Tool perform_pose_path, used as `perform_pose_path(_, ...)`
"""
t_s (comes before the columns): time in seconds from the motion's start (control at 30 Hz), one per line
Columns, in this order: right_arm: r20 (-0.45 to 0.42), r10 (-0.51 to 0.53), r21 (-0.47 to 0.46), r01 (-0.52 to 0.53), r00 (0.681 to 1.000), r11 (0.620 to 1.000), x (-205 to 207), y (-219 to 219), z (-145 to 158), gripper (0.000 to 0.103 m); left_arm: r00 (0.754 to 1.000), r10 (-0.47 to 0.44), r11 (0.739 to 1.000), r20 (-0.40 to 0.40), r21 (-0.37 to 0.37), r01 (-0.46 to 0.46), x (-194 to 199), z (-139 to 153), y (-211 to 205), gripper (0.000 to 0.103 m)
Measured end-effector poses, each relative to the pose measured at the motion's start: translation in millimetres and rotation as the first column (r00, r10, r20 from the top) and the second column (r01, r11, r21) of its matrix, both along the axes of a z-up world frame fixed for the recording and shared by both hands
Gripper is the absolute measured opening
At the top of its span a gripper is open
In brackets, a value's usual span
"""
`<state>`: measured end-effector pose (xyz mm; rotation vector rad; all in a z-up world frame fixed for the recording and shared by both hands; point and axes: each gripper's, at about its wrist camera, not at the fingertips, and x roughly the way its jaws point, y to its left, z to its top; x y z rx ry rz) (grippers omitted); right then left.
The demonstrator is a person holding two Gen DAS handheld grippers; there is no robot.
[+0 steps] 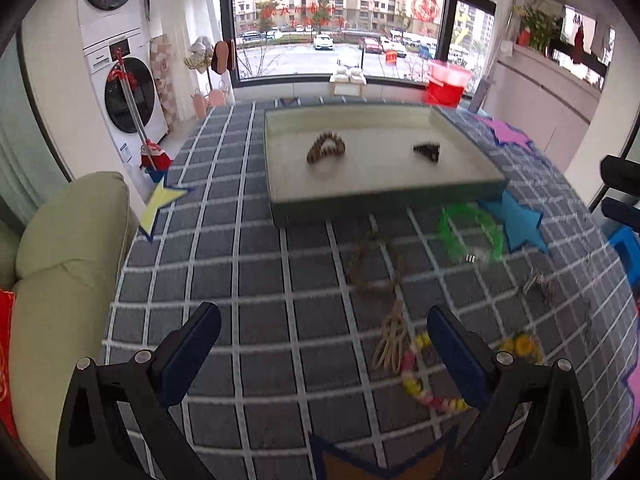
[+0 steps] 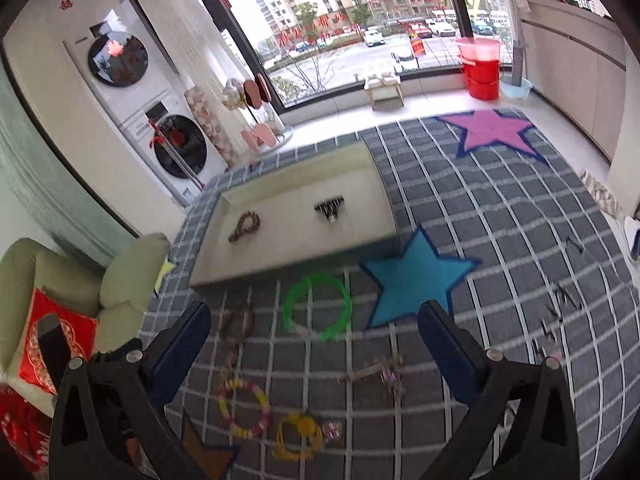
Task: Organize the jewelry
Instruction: 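Withdraw both open tools from the tray back over the jewelry, then grasp the beige tassel charm with the left tool while the right tool grasps the yellow flower hair tie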
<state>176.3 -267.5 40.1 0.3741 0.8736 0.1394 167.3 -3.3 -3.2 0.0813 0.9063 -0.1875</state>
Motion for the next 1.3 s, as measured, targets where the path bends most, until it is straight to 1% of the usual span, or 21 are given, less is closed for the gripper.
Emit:
perform_pose_path(0.1,-0.046,-0.001,-0.017,0.000,0.999,1.000,-14.8,0.7,-14.4,0.103,1.000,0.000,1.000,-0.012,0.030,0.000,-6.9,-10.5,0.4,0.103)
perform_pose_path(0.27,-0.128,-0.001,-0.041,-0.004,0.992,0.999,-37.9,5.0,-40.6,0.103,0.999,0.005,0.999,-0.045,0.032,-0.004,-11.7,-22.9,8.9,0.103)
perform_pose_path(0.47,-0.186,0.012,-0.049,-0.021,0.982,0.999,-58.5,18.5,-60.7,0.103,0.998,0.014,0.998,-0.054,0.056,-0.011,-10.9,-30.6,18.9,0.103)
perform_pose_path(0.63,-0.209,0.012,-0.075,-0.028,0.978,0.997,-66.1,29.6,-69.4,0.103,0.997,-0.019,0.999,-0.073,0.026,0.021,-6.7,-33.2,17.9,0.103)
perform_pose_path(0.77,-0.203,-0.002,-0.147,-0.028,0.979,0.989,-64.2,37.3,-69.2,0.103,0.995,-0.037,0.999,-0.091,-0.010,0.036,2.4,-33.5,11.9,0.103)
perform_pose_path(0.87,-0.201,0.004,-0.176,-0.040,0.980,0.983,-64.5,44.4,-68.5,0.103,0.994,-0.049,0.999,-0.095,-0.020,0.047,8.9,-34.1,4.5,0.103)
perform_pose_path(1.03,-0.223,-0.013,-0.182,-0.029,0.975,0.983,-64.1,50.1,-75.1,0.093,0.992,-0.077,0.997,-0.096,-0.021,0.075,16.7,-33.9,-9.5,0.103)
perform_pose_path(1.07,-0.226,-0.014,-0.178,-0.027,0.974,0.984,-64.0,51.1,-76.4,0.090,0.992,-0.081,0.997,-0.095,-0.019,0.079,17.8,-34.2,-12.3,0.103)
perform_pose_path(1.1,-0.231,-0.016,-0.175,-0.026,0.973,0.984,-63.4,52.2,-78.4,0.084,0.992,-0.083,0.996,-0.097,-0.015,0.082,18.8,-34.9,-14.7,0.103)
perform_pose_path(1.17,-0.231,-0.015,-0.188,-0.030,0.973,0.982,-62.8,56.1,-80.2,0.076,0.991,-0.086,0.996,-0.098,-0.012,0.086,20.3,-35.8,-17.0,0.103)
perform_pose_path(1.23,-0.219,-0.004,-0.206,-0.042,0.976,0.978,-61.8,59.5,-79.5,0.075,0.991,-0.089,0.996,-0.100,-0.010,0.088,21.5,-36.7,-19.7,0.103)
perform_pose_path(1.3,-0.206,0.030,-0.228,-0.078,0.978,0.970,-58.6,64.5,-78.4,0.073,0.989,-0.091,0.996,-0.113,-0.008,0.091,23.4,-38.9,-22.0,0.103)
